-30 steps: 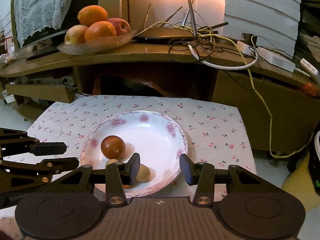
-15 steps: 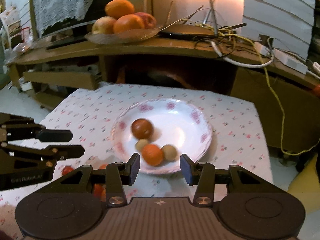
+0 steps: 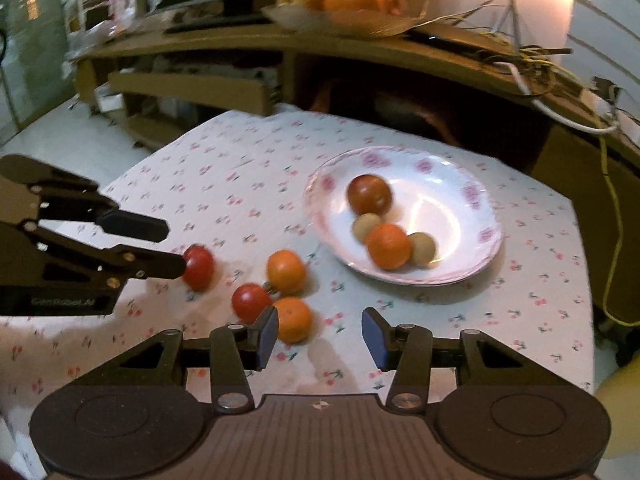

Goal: Organize fruits
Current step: 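Withdraw both tools from the plate toward the remaining fruit, then grasp a red tomato with the left tool while the right tool grasps an orange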

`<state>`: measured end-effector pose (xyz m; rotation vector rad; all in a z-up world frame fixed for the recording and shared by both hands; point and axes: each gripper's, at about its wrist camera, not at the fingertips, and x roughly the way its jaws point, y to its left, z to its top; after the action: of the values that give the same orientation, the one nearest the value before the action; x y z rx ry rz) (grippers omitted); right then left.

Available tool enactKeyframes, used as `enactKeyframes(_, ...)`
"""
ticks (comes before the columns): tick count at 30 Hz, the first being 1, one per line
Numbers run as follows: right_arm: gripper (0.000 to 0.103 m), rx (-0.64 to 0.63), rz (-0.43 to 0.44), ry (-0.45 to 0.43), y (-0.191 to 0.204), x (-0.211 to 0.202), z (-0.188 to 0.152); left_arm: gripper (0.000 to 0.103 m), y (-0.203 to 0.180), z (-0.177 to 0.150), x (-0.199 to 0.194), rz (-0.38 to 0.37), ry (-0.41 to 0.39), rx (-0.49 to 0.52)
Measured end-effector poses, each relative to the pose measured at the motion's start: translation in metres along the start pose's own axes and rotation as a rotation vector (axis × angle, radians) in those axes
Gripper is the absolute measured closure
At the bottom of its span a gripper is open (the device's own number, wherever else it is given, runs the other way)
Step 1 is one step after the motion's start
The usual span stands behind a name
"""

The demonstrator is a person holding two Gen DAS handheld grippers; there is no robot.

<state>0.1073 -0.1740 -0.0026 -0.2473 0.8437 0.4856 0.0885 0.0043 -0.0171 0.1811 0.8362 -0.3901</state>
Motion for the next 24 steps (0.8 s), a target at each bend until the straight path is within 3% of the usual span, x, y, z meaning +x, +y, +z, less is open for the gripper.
enactKeyframes(8,0.055,-0.06,0.034,0.051,0.007,0.021,-0.002,0.067,-0.005,-0.002,0.011,-0.023,0.022,0.047)
enactKeyframes(19,0.056,-0.067,0.039,0.068,0.005,0.036,-0.002,0.058,-0.004,0.001,0.019,0.007,-0.004,0.085)
enactKeyframes(21,0.059,-0.065,0.039,0.066,0.005,0.036,-0.001,0.058,-0.001,0.001,0.019,0.003,-0.002,0.075)
enactKeyframes(24,0.072,-0.053,0.049,0.066,0.004,0.034,-0.001,0.058,0.001,0.0,0.02,0.005,0.004,0.07)
